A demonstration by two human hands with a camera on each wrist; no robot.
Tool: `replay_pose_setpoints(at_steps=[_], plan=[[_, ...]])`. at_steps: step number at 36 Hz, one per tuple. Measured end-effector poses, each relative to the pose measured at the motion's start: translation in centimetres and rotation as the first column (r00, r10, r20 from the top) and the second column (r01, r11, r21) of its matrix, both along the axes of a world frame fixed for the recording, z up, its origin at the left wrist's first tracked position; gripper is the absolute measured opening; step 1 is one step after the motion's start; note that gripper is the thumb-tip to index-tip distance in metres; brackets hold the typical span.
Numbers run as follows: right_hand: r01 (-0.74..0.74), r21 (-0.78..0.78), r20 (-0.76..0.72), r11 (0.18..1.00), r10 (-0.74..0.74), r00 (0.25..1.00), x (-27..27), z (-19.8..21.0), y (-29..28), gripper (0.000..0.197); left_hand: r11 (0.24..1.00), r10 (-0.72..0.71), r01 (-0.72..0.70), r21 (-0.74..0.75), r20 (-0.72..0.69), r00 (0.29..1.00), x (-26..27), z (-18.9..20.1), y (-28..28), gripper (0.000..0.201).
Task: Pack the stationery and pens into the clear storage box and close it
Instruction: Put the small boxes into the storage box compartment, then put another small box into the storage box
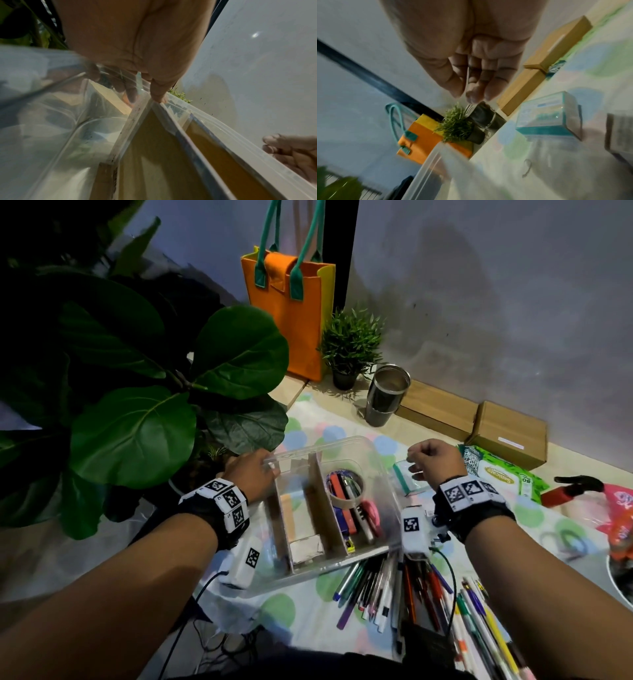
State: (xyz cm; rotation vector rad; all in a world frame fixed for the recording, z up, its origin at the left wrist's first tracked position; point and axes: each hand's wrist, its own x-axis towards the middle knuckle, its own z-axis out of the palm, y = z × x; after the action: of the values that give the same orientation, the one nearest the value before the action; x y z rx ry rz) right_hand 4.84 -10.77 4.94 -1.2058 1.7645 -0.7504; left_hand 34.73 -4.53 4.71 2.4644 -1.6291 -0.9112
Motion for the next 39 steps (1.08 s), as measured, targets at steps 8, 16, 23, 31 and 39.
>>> replay_pose_setpoints(at_steps=[8, 16, 23, 31, 39], plan=[[-0.234, 0.257, -0.468, 0.938, 0.333, 0.818, -1.7, -2.5, -2.2, 0.018, 1.0, 0.003, -0.003, -0.005, 0.015, 1.0, 0.0, -0.2, 0.2, 0.039], [-0.332, 0.491, -0.63, 0.806, 0.591, 0.503, -0.2, -6.4, -2.4, 0.069, 1.0, -0.022, 0.022, -0.014, 0.03, 0.999, -0.1, 0.1, 0.1, 0.037], [-0.29, 0.433, -0.623, 0.854, 0.516, 0.588, -0.9, -7.7, -1.3, 0.054, 1.0, -0.022, 0.022, -0.009, 0.029, 0.999, -0.1, 0.2, 0.4, 0.038], [-0.229, 0.28, -0.522, 0.932, 0.348, 0.778, -2.1, -5.2, -0.4, 0.057, 1.0, -0.005, 0.005, -0.012, 0.015, 1.0, -0.1, 0.1, 0.5, 0.039], [-0.014, 0.127, 0.358, 0.992, -0.033, 0.933, -1.2, 1.3, 2.1, 0.047, 0.994, 0.02, -0.033, -0.107, -0.126, 0.992, 0.4, 0.2, 0.9, 0.036]])
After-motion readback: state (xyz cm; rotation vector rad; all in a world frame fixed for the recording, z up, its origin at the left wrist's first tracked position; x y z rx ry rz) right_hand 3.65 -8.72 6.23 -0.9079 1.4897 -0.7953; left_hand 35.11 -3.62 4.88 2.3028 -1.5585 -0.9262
